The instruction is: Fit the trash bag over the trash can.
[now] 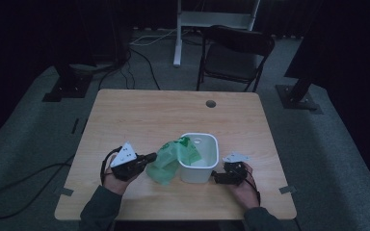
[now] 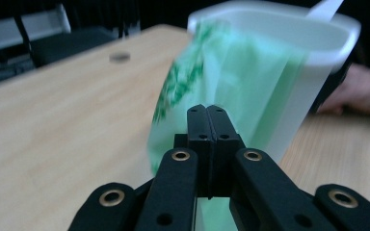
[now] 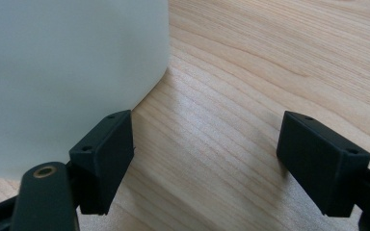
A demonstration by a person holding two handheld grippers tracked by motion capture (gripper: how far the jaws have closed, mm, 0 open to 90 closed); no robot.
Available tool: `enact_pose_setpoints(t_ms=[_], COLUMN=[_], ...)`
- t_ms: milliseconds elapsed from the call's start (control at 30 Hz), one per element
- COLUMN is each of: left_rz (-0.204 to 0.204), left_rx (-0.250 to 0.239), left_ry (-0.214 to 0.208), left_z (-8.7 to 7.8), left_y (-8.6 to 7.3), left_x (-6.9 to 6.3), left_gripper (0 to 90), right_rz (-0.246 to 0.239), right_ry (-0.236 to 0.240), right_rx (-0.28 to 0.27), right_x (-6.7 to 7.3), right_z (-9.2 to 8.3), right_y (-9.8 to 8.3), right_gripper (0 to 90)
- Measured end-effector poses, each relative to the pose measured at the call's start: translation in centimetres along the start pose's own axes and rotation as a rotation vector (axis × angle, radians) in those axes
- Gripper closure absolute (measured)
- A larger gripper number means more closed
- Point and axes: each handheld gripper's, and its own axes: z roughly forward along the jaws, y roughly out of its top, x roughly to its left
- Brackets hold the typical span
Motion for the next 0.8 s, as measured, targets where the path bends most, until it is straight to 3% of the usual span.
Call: enact_pose_setpoints(t_ms=[67, 133, 367, 533, 800], left_rz=[0.004, 0.027, 0.079, 0.092, 0.105], left_rx=[-0.01, -0.051, -0.099, -0.129, -0.142], left_ry=[-0.003, -0.01, -0.026, -0.039, -0.043], left_z=[-0.2, -0.8, -1.4, -1.5, -1.4], left_y=[0.5, 2.6, 5.9, 7.3, 9.0], left_x=[0.1, 0.3, 0.2, 0.1, 0.2], left_gripper=[90.0, 90.0, 90.0, 90.0, 90.0], right_rz=[-0.006, -0.004, -0.001, -0.003, -0.004], right_ry=[0.006, 0.005, -0.002, -0.003, -0.019], right_rx=[-0.004, -0.008, 0.01, 0.006, -0.076], right_x=[-0.1, -0.1, -0.4, -0.5, -0.9], right_z=[-0.1, -0.2, -0.8, -1.5, -4.9], right_y=[-0.1, -0.1, 0.0, 0.3, 1.5], right_gripper=[25.4, 30.8, 53.8, 56.6, 56.6])
